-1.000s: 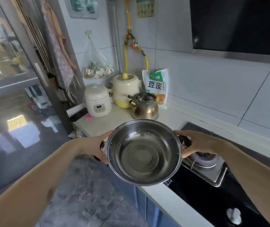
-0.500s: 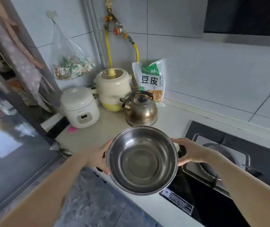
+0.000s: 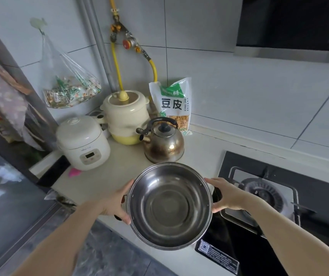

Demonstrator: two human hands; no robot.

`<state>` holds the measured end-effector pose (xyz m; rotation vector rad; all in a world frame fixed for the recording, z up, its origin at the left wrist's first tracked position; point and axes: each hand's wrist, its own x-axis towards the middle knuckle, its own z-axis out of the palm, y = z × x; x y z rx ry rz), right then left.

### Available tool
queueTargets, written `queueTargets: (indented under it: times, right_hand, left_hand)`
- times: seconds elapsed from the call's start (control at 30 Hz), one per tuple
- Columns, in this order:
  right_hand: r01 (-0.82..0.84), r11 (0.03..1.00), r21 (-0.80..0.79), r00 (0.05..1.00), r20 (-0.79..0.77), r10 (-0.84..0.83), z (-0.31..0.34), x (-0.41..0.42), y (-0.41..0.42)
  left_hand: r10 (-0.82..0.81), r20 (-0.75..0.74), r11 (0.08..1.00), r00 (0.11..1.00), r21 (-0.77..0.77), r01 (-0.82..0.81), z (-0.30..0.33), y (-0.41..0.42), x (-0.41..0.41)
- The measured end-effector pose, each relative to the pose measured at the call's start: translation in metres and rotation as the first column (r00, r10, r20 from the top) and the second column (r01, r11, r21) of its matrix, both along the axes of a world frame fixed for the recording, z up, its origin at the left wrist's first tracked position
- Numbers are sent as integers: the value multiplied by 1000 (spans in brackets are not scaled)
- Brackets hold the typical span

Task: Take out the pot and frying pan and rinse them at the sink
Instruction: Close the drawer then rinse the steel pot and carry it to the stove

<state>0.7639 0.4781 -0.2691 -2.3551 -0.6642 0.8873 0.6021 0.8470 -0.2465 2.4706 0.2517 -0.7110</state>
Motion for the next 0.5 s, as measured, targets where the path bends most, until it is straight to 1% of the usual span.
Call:
queueTargets:
  times: [0.3, 0.4, 0.5]
  right_hand:
    - [29, 999, -27, 1000, 11, -29, -5, -3, 5]
    - [36, 998, -41, 999, 6, -36, -4, -6, 5]
    - [36, 998, -59, 999, 9, -36, -5, -8, 3]
  left_hand:
    - [-29, 1, 999, 1000, 34, 29, -8, 9, 4]
    - [-43, 9, 999, 999, 20, 43, -5, 7, 6]
    - [-46, 23, 999, 999, -25, 46, -5, 7, 7]
